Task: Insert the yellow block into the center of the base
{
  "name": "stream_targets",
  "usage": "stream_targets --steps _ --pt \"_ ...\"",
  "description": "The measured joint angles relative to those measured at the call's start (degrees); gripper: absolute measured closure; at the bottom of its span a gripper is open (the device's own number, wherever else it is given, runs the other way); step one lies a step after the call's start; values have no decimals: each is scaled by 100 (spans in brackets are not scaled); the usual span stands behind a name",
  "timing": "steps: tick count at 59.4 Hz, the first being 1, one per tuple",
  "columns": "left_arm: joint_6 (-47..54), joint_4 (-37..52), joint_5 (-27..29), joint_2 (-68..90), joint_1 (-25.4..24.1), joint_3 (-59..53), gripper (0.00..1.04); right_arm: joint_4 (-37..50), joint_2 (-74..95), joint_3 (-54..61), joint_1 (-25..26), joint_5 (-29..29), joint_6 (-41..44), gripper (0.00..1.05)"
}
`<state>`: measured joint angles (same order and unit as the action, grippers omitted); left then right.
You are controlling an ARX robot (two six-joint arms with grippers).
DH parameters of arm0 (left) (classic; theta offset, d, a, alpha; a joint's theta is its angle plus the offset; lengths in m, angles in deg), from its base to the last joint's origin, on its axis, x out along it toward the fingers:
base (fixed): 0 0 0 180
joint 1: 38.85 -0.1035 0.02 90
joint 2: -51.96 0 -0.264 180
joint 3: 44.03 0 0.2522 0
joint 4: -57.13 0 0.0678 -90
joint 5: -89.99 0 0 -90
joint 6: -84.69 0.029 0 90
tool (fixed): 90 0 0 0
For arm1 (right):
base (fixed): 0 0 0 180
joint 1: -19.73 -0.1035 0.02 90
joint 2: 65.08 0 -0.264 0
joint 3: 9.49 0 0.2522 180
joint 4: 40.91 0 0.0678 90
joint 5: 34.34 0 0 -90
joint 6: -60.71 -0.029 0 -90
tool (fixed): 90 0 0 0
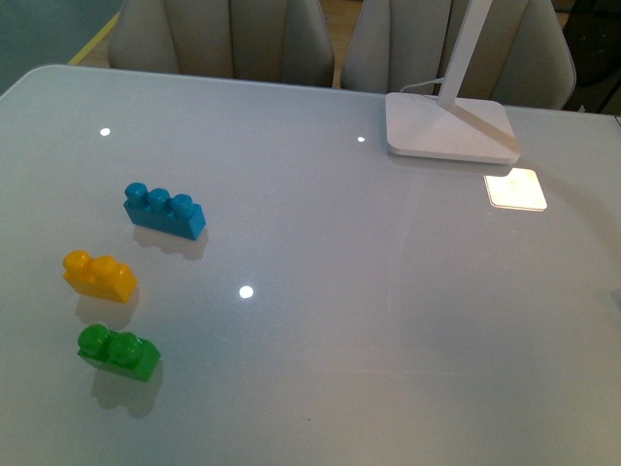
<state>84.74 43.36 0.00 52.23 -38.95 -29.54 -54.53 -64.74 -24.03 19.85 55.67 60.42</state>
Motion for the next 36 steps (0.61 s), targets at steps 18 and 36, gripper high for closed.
stream_targets --steps 18,36 --pt "0 0 0 0 0 0 7 0 0 0 0 0 0 9" --pt "0 0 0 0 0 0 7 0 0 0 0 0 0 9"
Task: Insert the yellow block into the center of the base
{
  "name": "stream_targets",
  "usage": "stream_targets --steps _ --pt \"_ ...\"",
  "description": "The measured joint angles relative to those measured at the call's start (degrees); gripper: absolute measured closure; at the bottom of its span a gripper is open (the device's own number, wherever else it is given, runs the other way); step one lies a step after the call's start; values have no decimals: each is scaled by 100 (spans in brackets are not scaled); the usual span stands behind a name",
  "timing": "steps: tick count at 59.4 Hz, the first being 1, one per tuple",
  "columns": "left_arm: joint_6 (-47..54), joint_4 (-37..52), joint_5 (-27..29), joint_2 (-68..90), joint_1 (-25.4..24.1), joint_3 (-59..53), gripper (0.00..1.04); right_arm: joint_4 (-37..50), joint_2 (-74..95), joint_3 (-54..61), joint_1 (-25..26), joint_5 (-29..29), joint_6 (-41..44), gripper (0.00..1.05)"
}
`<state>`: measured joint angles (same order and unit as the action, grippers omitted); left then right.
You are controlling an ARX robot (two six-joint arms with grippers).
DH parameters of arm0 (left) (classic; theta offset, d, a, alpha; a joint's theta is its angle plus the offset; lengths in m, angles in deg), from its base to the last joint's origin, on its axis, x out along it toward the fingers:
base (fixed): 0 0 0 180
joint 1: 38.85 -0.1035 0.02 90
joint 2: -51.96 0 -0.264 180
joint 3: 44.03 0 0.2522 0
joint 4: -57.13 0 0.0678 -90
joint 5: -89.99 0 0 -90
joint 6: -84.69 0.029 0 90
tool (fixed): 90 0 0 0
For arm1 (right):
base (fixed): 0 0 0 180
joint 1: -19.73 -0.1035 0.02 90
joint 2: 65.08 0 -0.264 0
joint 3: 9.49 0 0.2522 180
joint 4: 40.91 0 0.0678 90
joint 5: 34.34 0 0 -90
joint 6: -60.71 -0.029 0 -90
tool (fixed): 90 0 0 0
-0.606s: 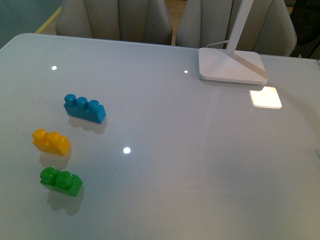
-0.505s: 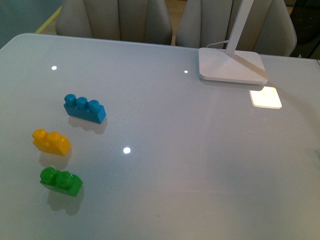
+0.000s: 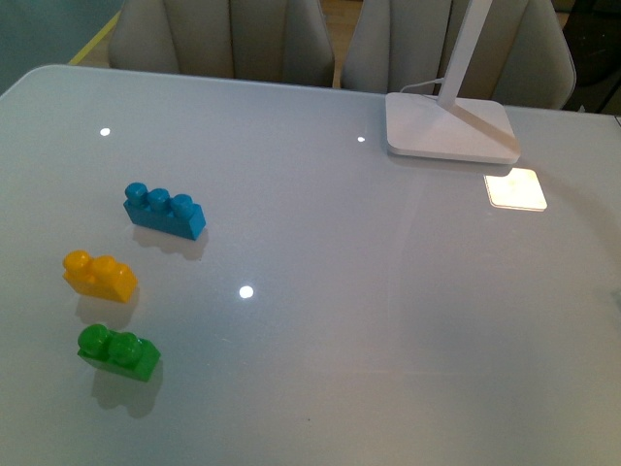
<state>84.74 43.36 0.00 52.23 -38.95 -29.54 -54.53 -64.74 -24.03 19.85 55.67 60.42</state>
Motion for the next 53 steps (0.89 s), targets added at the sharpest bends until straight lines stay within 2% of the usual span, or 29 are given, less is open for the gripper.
stream_targets --steps 19,23,25,26,33,38,43,46,53 --pt "0 0 0 0 0 0 7 0 0 0 0 0 0 9" --pt "0 0 4 0 0 0 7 -1180 710 -468 -328 1338 -660 9" --pt "0 0 -7 -2 0 0 7 -1519 1298 -647 -197 1672 -1025 9" --pt "0 0 2 -2 0 0 7 -1502 1458 -658 -103 1659 -1084 9" --pt "0 0 0 -2 0 0 7 -667 2321 -717 726 997 -1010 9" --pt "0 0 2 -2 0 0 7 177 3189 -828 1355 363 -638 9" --pt "0 0 0 -2 0 0 7 748 3923 -946 1759 -103 -341 9" --pt "0 0 0 -2 0 0 7 1274 4673 -1097 2177 -588 -76 9" --pt "0 0 0 -2 0 0 7 1878 5827 -1416 2881 -1311 361 9"
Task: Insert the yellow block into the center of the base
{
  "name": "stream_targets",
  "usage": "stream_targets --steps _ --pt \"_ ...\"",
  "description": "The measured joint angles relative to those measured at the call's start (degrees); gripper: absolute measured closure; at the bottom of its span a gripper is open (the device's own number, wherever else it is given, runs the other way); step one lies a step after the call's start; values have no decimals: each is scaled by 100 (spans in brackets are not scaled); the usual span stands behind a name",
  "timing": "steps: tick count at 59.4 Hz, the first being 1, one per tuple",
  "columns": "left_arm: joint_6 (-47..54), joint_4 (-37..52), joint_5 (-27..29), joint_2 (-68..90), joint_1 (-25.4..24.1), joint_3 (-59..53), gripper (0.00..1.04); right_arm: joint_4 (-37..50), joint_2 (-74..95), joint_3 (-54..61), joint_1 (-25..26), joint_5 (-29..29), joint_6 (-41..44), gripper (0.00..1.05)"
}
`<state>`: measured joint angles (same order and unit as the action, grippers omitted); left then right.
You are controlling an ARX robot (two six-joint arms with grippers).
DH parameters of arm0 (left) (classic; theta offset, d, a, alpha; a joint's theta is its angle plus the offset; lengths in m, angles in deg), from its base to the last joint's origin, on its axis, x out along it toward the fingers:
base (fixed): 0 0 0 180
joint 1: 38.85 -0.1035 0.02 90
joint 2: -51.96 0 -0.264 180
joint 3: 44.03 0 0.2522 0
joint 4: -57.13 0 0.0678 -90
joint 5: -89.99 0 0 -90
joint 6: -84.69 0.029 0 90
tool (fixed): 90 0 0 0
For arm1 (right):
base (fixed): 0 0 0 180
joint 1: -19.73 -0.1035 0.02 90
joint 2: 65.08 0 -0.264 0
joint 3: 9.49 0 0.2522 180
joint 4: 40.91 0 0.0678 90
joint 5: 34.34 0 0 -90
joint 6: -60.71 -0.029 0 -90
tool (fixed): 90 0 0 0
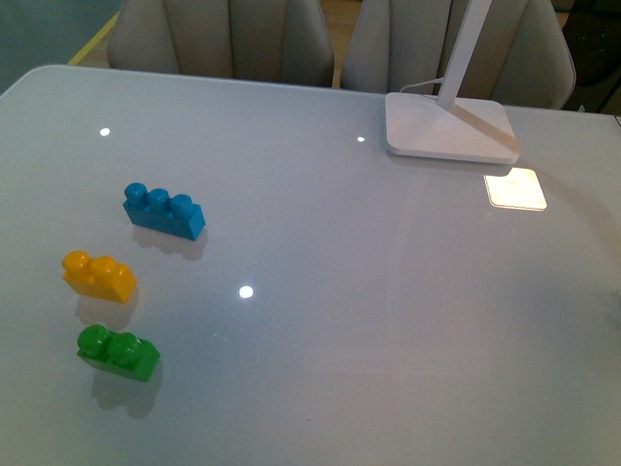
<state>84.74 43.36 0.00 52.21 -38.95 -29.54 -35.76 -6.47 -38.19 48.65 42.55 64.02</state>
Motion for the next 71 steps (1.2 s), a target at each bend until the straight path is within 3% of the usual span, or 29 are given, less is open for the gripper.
stream_targets --steps 15,30,43,71 --pt "0 0 0 0 0 0 7 726 2959 -975 1084 -1086 1598 9" --pt "0 0 0 0 0 0 7 173 5038 -2184 1246 -1438 3217 9" --pt "0 0 0 0 0 0 7 -354 6210 -3340 1233 -1499 3915 9" --pt "0 0 0 0 0 0 7 -629 7429 -4072 1423 -1596 4406 9"
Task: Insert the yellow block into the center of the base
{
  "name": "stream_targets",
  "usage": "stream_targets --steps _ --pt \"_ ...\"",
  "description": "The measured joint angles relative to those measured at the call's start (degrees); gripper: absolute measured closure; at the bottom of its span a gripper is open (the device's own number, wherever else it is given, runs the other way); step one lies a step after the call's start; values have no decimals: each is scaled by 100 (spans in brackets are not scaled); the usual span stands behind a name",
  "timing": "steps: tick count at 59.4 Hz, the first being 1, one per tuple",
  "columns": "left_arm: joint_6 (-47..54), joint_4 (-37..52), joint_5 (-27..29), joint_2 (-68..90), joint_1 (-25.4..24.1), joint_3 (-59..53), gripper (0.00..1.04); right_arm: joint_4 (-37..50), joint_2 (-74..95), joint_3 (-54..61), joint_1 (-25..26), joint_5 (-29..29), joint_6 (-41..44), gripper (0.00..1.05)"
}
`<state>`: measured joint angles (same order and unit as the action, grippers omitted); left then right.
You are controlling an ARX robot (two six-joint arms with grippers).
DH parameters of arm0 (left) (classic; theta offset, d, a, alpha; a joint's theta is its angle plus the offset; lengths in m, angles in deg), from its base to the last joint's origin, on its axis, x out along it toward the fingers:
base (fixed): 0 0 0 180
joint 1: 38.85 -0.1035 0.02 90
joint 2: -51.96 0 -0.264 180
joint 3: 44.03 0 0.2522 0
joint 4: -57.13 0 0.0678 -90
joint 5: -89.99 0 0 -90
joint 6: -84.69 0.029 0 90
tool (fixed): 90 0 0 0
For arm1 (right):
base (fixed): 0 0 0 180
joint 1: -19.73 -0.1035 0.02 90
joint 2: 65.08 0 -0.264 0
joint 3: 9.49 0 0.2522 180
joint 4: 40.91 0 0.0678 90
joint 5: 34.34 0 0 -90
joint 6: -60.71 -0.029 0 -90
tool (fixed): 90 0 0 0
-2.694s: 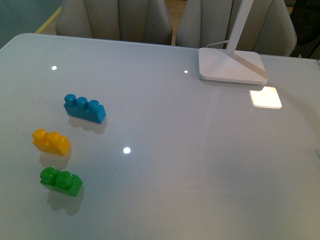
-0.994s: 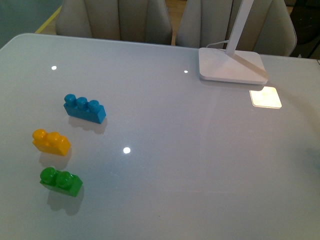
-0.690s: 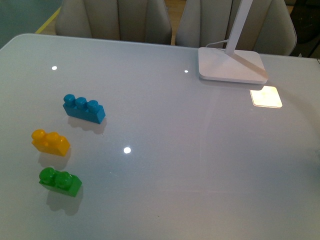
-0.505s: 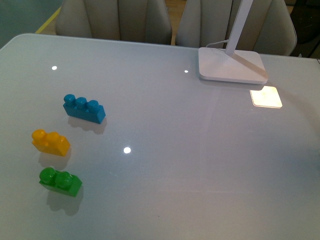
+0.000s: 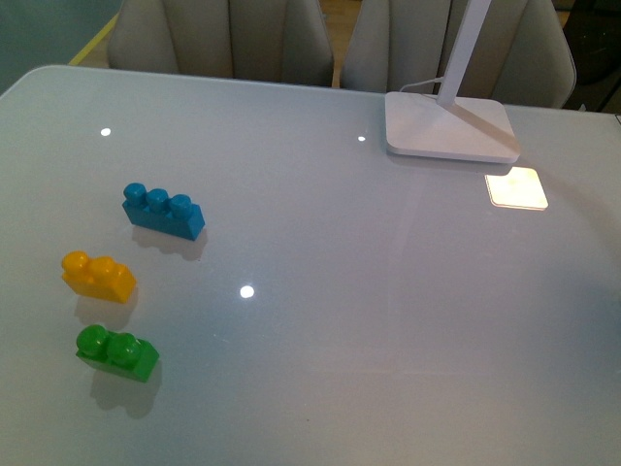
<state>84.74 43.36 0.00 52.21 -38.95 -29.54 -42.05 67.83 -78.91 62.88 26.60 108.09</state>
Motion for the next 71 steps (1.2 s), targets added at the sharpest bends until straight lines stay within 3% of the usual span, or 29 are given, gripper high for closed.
stream_targets --steps 51,62,71 --pt "0 0 0 0 0 0 7 1036 507 195 -278 -457 -881 9" --pt "0 0 0 0 0 0 7 1362 494 398 -564 -461 -1294 9" --pt "0 0 0 0 0 0 7 1770 472 669 -1095 -365 -1823 9"
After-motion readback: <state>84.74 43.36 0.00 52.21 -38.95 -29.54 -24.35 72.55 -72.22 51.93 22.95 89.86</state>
